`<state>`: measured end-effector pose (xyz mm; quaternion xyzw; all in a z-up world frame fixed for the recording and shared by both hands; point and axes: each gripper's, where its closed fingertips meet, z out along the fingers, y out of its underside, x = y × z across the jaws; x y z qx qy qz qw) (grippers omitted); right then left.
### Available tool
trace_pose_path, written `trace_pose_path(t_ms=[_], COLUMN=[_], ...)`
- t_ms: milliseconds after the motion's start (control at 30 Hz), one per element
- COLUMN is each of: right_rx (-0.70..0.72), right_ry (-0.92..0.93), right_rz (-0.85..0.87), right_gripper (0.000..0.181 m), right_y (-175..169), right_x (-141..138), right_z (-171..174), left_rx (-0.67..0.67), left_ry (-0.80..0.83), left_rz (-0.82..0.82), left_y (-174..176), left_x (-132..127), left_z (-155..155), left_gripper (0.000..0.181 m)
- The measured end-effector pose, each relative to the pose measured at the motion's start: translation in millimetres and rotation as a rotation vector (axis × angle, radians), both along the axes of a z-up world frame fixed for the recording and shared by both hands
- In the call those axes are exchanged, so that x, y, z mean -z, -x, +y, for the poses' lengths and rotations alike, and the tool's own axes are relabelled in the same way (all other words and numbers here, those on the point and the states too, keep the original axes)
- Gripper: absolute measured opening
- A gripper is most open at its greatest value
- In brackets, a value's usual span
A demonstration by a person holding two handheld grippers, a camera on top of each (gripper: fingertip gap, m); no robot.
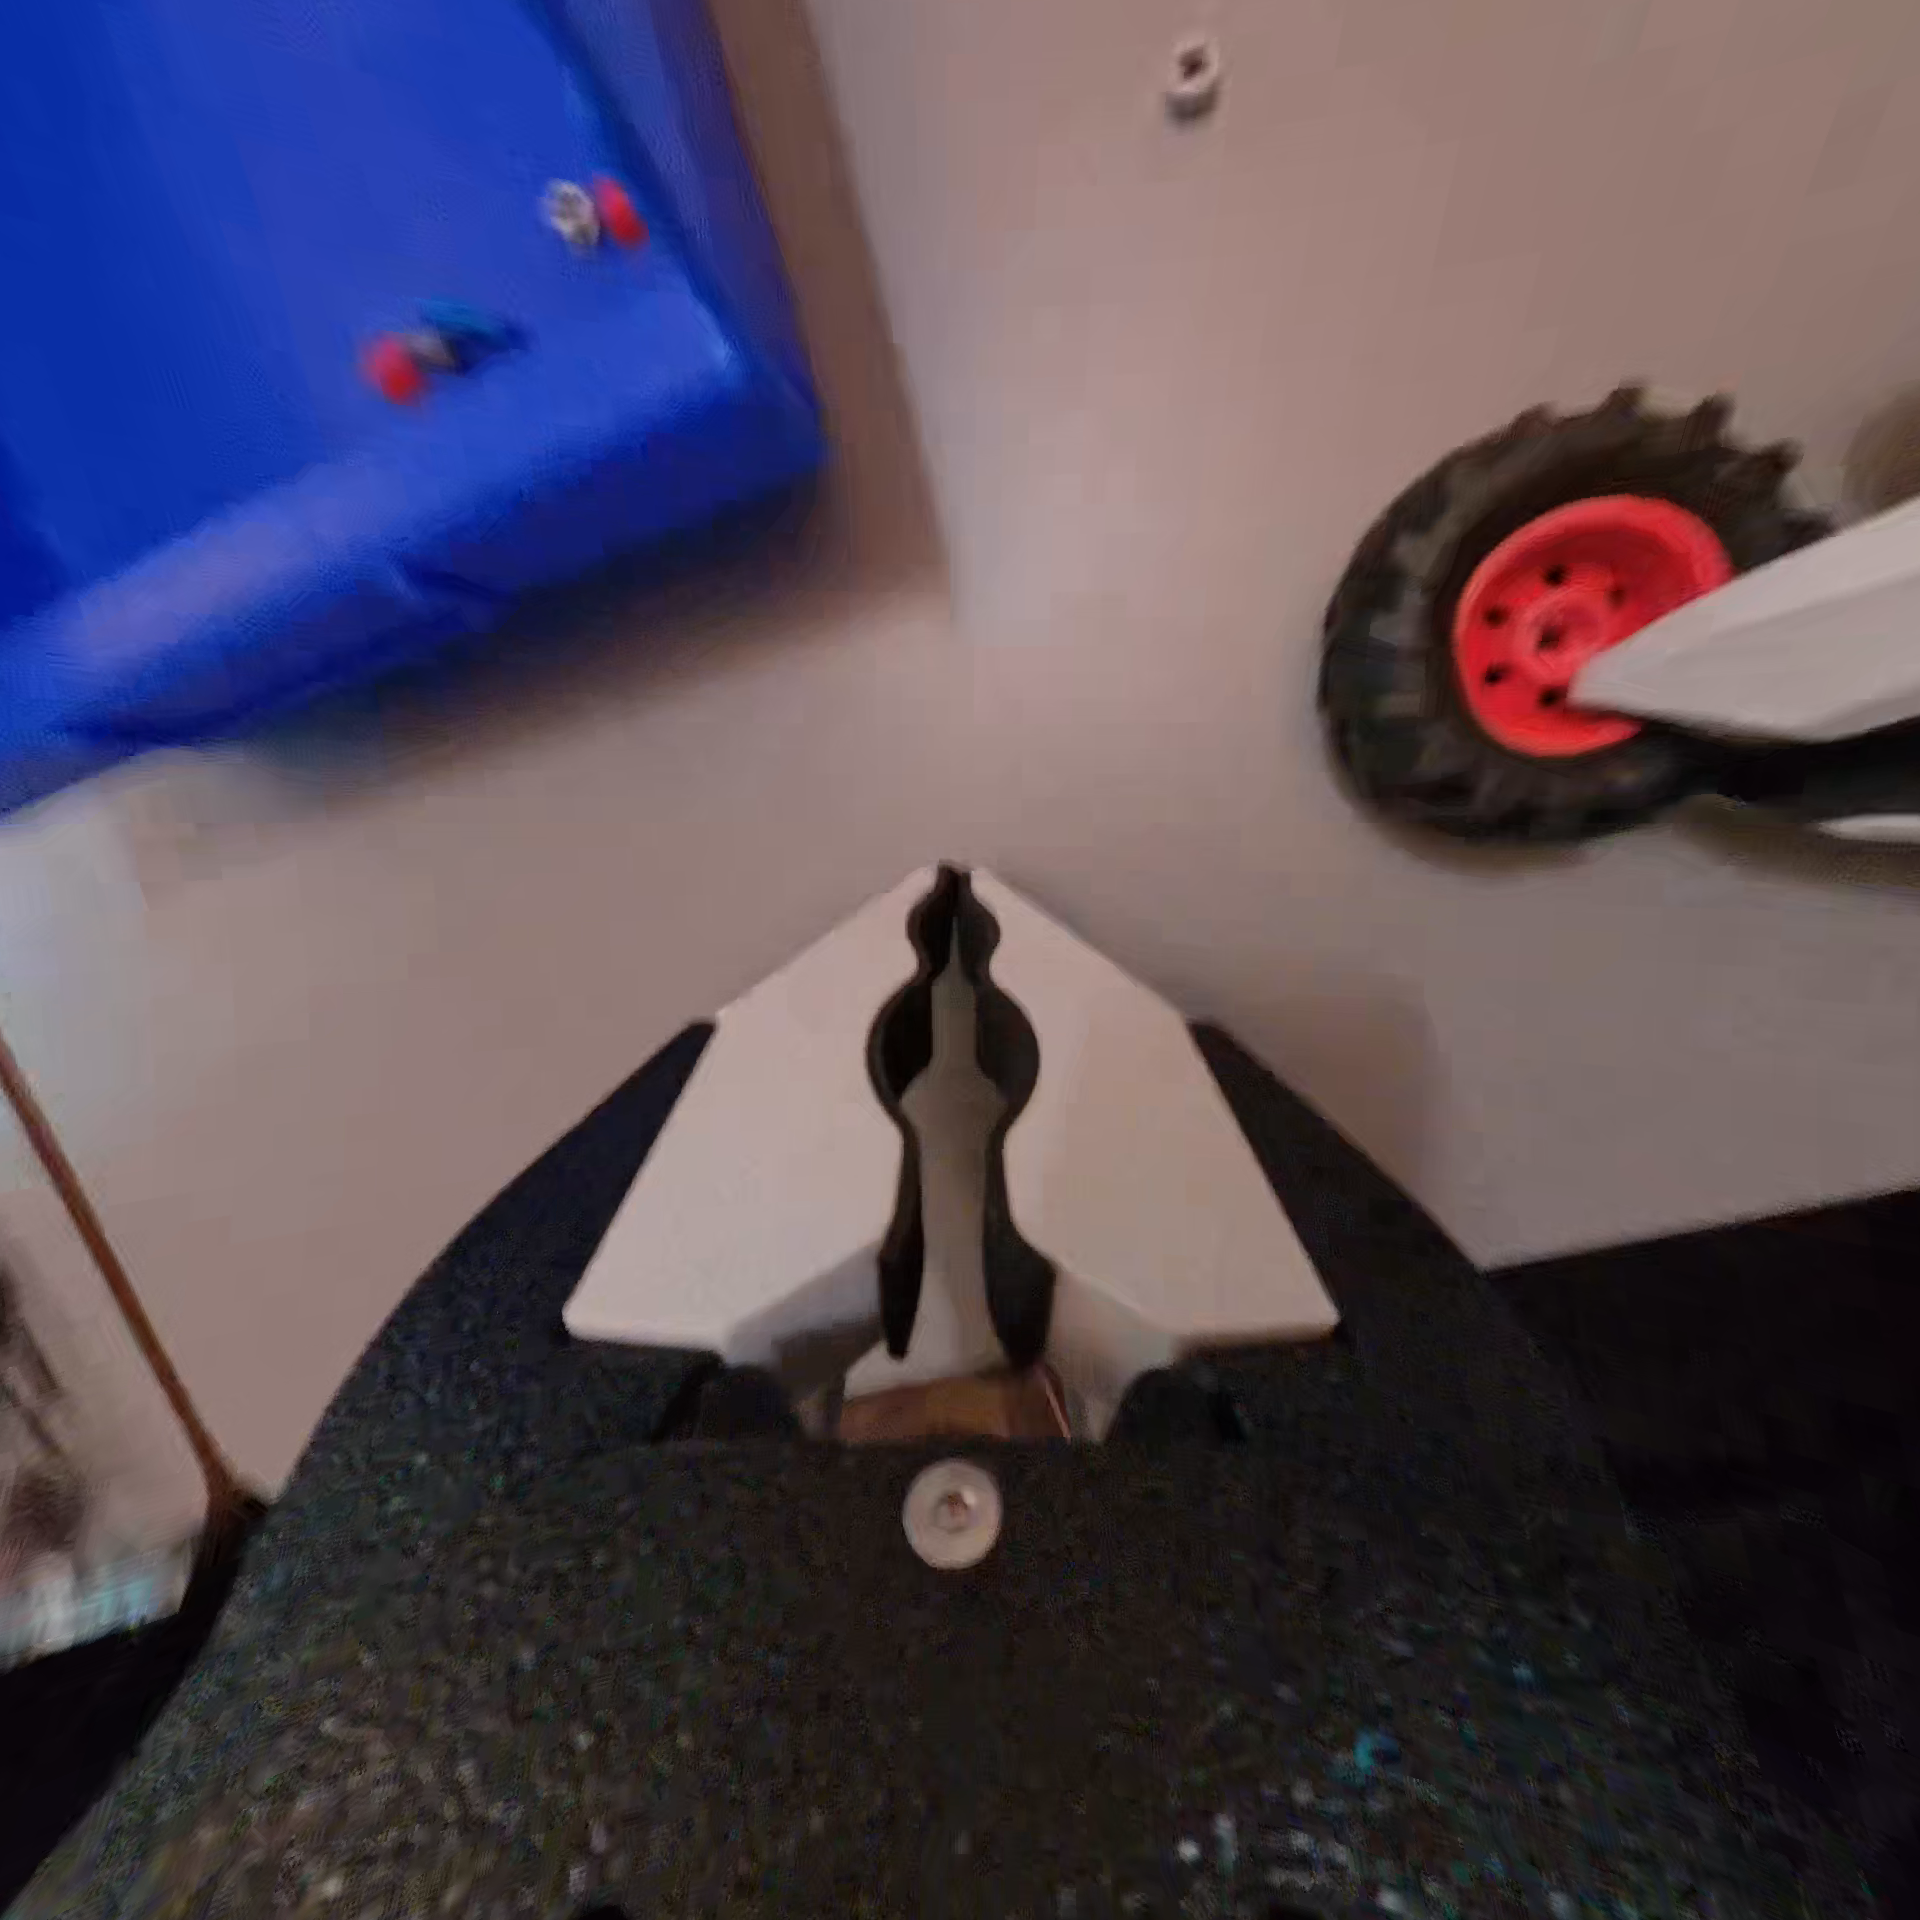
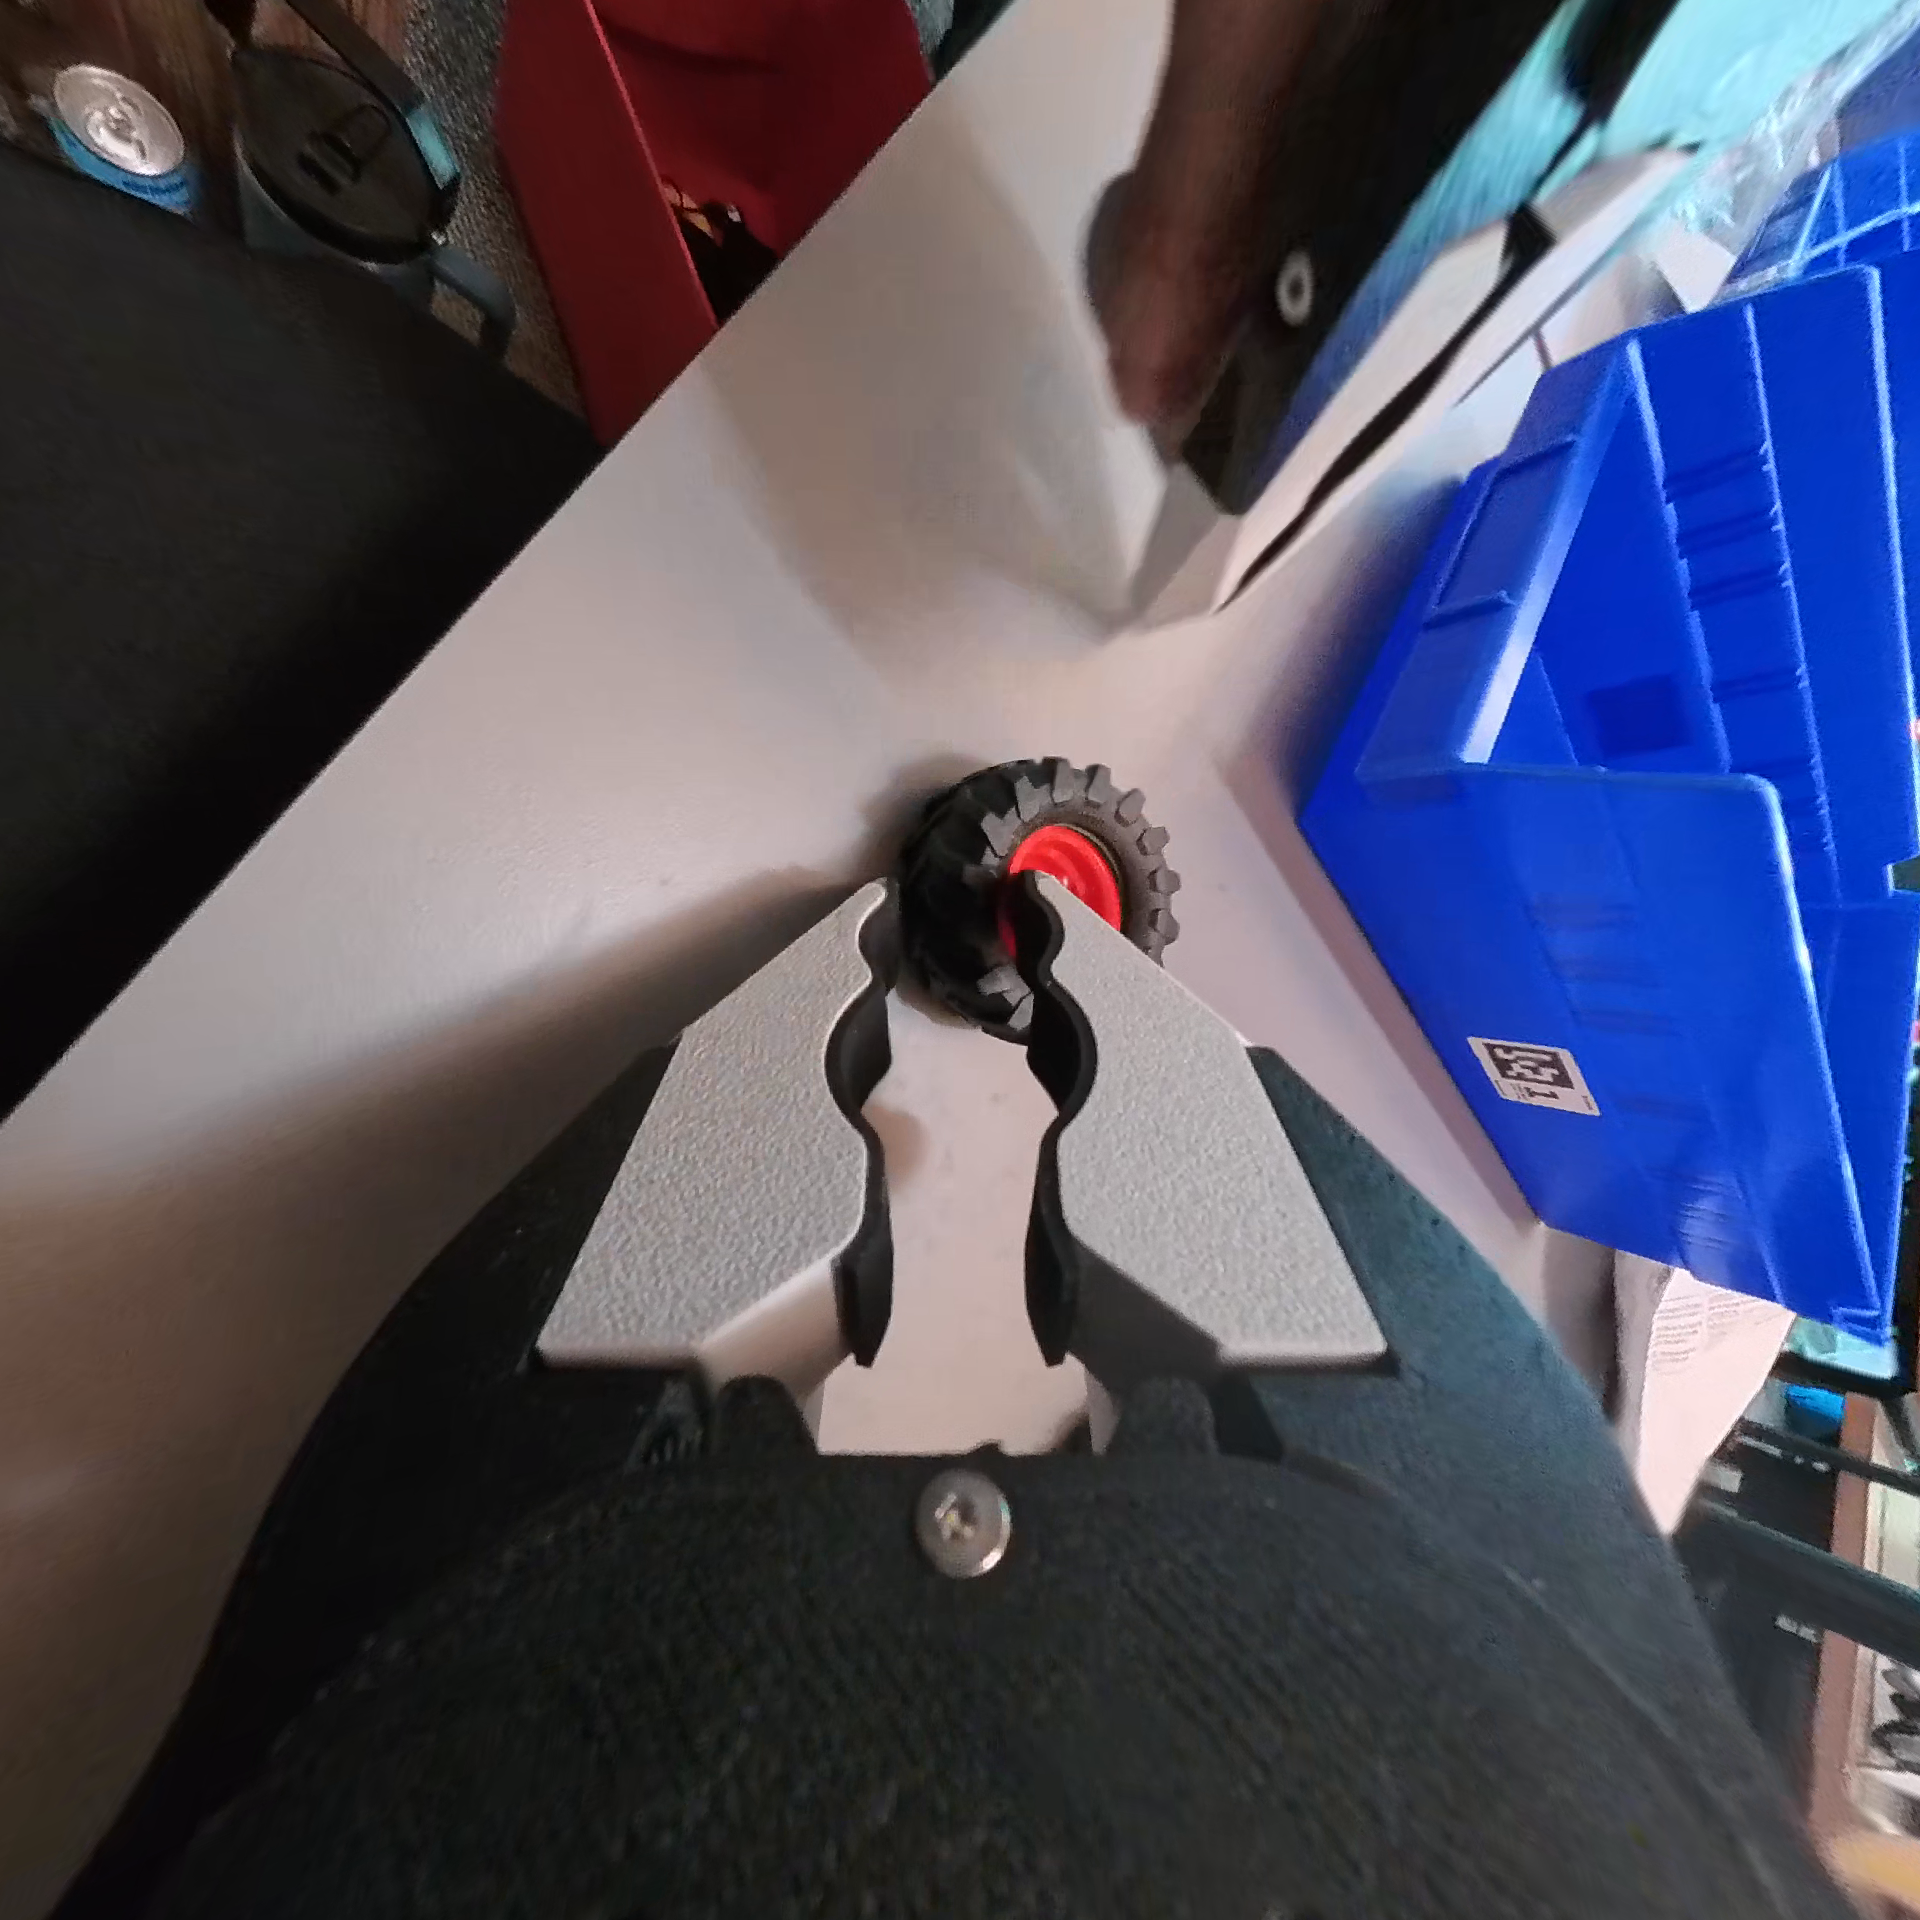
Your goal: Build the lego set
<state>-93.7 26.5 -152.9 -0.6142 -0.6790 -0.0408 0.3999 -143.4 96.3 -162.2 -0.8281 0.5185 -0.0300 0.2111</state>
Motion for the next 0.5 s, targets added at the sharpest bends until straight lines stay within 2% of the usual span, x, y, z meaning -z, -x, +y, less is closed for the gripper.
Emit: trace_pose_path(t_ms=[33, 67, 133, 200, 400, 500], right_rx=[0.016, 0.022, 0.013, 0.019, 0.062, 0.052], right_ry=[0.016, 0.026, 0.018, 0.010, 0.005, 0.069], right_rz=[0.007, 0.007, 0.007, 0.013, 0.031, 0.103], right_gripper=[0.021, 0.021, 0.021, 0.021, 0.022, 0.022], right_y=[-0.2, -0.2, -0.1, 0.5, 1.1, 3.6], right_x=[0.0, 0.0, 0.4, 0.3, -0.2, -3.0], right_z=[0.3, 0.5, 1.1, 2.2, 4.6, 2.1], left_rx=[0.039, 0.037, 0.045, 0.061, 0.036, -0.016], left_ry=[0.073, 0.074, -0.052, -0.007, 0.113, 0.106], left_rz=[-0.126, -0.240, -0.315, -0.390, -0.428, -0.385], left_y=[-18.7, -33.1, -42.1, -54.5, -54.3, -47.0], left_x=[-8.2, -24.9, -53.0, -61.7, -34.9, -17.9], left_z=[-14.6, -17.8, -8.8, -17.3, -37.9, -36.7], left_gripper=[0.000, 0.000, 0.000, 0.000, 0.003, 0.010])
